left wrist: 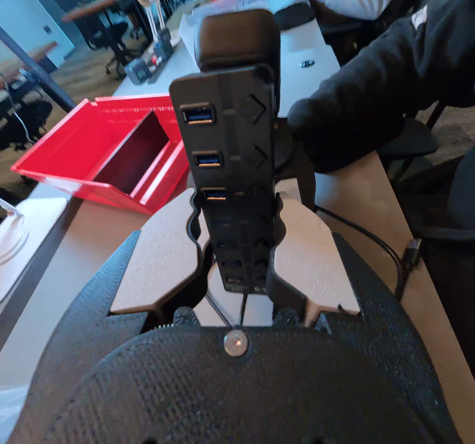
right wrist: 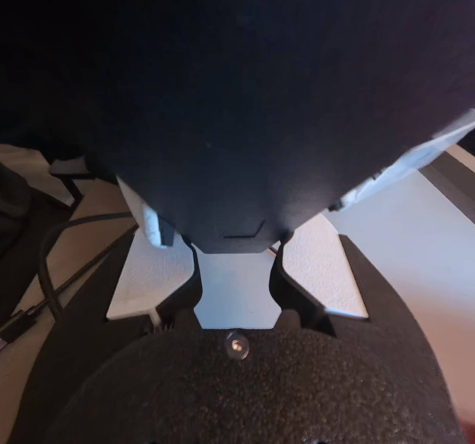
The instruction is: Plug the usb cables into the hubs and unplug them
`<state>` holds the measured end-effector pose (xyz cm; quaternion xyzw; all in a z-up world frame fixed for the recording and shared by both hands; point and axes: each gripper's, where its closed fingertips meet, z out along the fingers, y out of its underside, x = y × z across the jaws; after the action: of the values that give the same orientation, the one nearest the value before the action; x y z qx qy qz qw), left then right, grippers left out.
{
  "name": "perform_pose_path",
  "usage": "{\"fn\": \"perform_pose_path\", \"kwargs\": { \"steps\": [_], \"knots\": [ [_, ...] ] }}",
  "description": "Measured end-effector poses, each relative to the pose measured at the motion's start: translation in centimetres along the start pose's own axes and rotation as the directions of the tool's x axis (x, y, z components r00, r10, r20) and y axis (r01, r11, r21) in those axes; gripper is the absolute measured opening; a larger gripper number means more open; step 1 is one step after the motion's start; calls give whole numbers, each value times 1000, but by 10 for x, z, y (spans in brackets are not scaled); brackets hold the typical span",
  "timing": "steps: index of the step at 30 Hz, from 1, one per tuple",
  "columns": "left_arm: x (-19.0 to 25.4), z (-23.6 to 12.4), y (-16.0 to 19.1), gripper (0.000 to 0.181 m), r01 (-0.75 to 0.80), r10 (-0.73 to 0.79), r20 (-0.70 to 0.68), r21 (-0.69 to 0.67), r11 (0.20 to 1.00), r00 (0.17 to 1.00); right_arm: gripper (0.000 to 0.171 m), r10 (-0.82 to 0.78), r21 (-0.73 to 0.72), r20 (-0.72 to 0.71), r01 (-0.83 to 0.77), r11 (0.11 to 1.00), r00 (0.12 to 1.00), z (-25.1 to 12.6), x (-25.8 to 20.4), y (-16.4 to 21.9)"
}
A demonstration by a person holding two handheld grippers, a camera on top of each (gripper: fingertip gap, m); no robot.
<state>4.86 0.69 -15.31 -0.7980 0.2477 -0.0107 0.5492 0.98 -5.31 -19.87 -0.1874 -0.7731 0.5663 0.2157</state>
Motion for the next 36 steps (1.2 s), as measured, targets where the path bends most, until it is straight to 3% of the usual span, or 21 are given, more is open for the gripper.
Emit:
{"fn": "perform_pose_path", "kwargs": {
  "steps": [5,9,14,18,21,26,30,33,36],
  "knots": [
    [8,-4,19,55,72,-80,-72,-116,991,994,80,-29,-46,36,30,998,999,-7,-6,1],
    [-1,-13,31,55,68,-75,-36,-149,987,997,84,30,-35,123,-26,999,992,-15,-14,-3],
    [-4,-21,40,55,81,-86,-20,-183,980,996,83,48,9,78,-49,999,996,-25,-1,-16],
    [2,-9,56,55,55,-66,-28,-292,955,997,85,28,44,10,-29,999,1000,-27,1,-32],
    [8,-4,53,55,47,-64,-55,-280,959,996,67,-23,-13,-33,22,1000,999,-29,3,-29],
    [-1,-6,36,53,55,-58,-18,-127,990,998,65,-2,107,-32,6,994,999,-45,10,-46],
    [-8,-1,48,77,96,-98,-22,-78,992,995,65,50,231,-8,-47,972,999,-64,18,-62],
    [-2,13,63,59,78,-84,-47,-133,988,995,65,62,288,-5,-58,956,998,-71,22,-68],
    [-5,6,58,58,79,-87,-48,-151,985,995,65,61,277,-12,-55,959,998,-74,24,-65]
  ]
}}
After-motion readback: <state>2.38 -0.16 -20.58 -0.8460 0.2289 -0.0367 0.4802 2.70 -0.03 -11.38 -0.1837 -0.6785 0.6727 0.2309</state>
